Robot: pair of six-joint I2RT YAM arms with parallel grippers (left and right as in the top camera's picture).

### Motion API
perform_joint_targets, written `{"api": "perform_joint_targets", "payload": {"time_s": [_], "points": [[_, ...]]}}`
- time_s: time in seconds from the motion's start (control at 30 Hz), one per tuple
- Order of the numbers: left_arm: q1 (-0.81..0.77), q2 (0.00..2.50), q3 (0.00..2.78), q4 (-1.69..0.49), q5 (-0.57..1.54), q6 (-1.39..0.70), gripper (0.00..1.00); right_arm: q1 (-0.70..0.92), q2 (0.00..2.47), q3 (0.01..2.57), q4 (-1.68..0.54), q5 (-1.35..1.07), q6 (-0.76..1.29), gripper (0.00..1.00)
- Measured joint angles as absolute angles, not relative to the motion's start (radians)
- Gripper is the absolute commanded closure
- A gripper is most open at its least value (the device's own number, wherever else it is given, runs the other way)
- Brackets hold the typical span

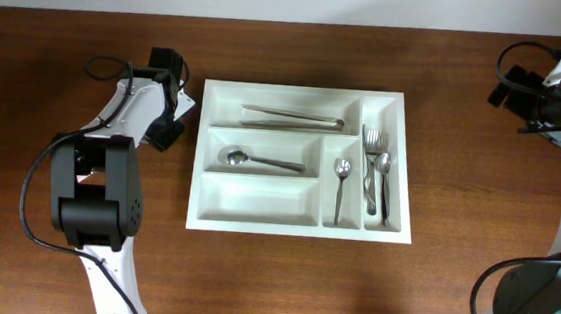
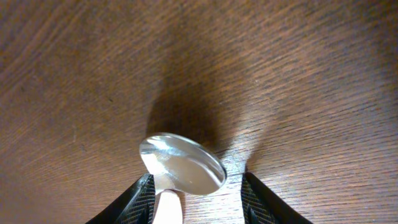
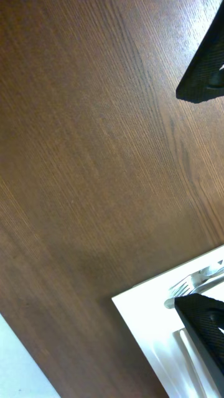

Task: Pack container
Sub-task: 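Lower the left gripper onto the second silver spoon and close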

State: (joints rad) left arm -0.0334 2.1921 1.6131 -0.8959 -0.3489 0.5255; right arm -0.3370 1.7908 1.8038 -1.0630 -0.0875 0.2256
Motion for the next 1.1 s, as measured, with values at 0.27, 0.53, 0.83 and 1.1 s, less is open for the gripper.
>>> {"api": "perform_joint_targets", "payload": {"time_s": [0.27, 0.53, 0.83, 1.1], "points": [[-0.033, 2.192, 1.612, -0.864, -0.349, 0.525, 0.54, -0.337, 1.791, 1.804, -1.063, -0.088, 0.225, 0.01], [-0.033, 2.193, 1.612, -0.819, -0.352, 0.525, 0.57, -0.337, 1.791, 1.804, -1.063, -0.088, 0.226, 0.01], [-0.033, 2.194, 1.612, -0.778, -0.39, 0.526, 0.7, -0.337, 1.791, 1.804, -1.063, -0.088, 0.225, 0.01], [-0.025, 2.194, 1.612, -0.76, -0.41, 0.526, 0.71, -0.337, 1.791, 1.804, -1.063, -0.088, 0.226, 0.01]]}}
